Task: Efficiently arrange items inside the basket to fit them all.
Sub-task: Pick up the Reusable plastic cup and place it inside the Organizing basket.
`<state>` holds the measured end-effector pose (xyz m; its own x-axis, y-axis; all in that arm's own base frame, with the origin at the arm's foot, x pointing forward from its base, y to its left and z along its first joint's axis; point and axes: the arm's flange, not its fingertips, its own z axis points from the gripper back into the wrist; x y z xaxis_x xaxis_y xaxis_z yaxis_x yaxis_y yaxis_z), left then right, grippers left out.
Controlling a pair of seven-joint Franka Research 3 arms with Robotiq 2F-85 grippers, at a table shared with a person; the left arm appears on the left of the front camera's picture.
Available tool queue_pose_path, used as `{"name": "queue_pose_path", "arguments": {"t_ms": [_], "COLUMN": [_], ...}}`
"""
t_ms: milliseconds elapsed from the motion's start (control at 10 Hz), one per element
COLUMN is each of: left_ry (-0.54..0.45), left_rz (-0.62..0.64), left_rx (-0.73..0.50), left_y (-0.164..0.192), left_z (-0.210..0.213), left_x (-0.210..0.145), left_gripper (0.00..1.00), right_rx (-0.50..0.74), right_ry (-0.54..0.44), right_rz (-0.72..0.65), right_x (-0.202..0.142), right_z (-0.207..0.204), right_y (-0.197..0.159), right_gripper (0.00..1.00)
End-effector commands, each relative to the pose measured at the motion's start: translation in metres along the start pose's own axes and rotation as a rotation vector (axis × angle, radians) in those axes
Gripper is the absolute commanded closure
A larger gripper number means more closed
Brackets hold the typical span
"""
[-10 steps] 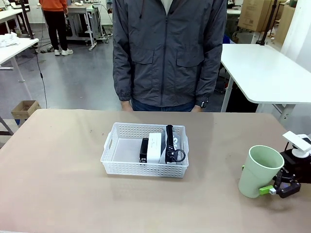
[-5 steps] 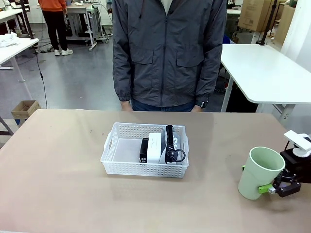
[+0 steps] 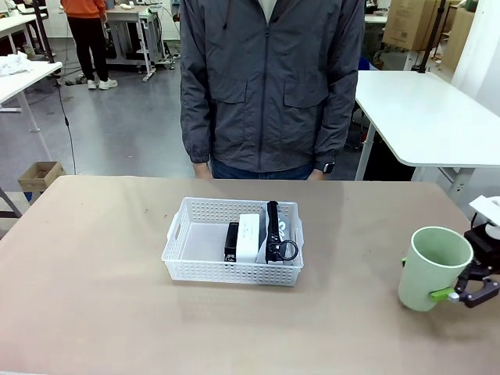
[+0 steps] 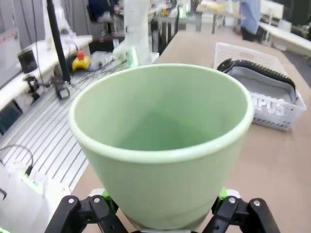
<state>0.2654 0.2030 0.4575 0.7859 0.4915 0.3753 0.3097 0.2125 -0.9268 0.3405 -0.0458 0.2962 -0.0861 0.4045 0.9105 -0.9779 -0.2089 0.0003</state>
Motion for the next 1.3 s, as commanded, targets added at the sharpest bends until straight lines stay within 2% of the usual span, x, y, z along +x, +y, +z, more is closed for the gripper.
{"name": "queue_pose_path", "arguments": {"t_ms": [0,100,200,300,500,600,700,800,900,1200], "left_ry": [-0.016,-0.016,-0.016,-0.016,-0.016,-0.016,-0.016,-0.016,-0.016,-0.016], "left_rz": [0.005,0.005,0.005,0.005,0.005,0.005,0.005,0.005,0.005,0.005], "left_rx": [-0.020,-0.020,-0.020,-0.020,-0.020,-0.020,-0.020,-0.020,-0.020,-0.020], "left_y": [-0.004,-0.004,-0.004,-0.004,-0.004,-0.004,-0.004,-0.004,-0.004,-0.004], "left_z": [-0.002,-0.002,-0.002,-0.002,-0.002,-0.002,-0.002,-0.002,-0.002,-0.002], "left_x": [0.001,0.001,0.001,0.001,0.001,0.001,0.001,0.001,0.001,0.001], "left_gripper": [0.00,0.00,0.00,0.00,0.00,0.00,0.00,0.00,0.00,0.00], "right_rx": [-0.034,-0.018,0.009,0.011,-0.047,-0.046,-0.119,-0.068,-0.072,-0.072], "right_ry": [0.160,0.206,0.258,0.315,0.406,0.405,0.403,0.454,0.395,0.395], "right_rz": [0.063,0.091,0.093,0.079,0.057,0.013,-0.085,-0.086,0.020,0.020], "right_x": [0.069,0.095,0.119,0.140,0.158,0.150,0.140,0.126,0.170,0.170], "right_z": [-0.019,-0.020,-0.023,-0.026,-0.029,-0.028,-0.027,-0.020,-0.006,-0.006], "right_y": [0.045,0.045,0.043,0.039,0.024,0.015,0.007,0.010,-0.008,-0.008], "right_gripper": [0.75,1.00,0.75,1.00,1.00,0.75,0.75,0.75,0.75,0.75]}}
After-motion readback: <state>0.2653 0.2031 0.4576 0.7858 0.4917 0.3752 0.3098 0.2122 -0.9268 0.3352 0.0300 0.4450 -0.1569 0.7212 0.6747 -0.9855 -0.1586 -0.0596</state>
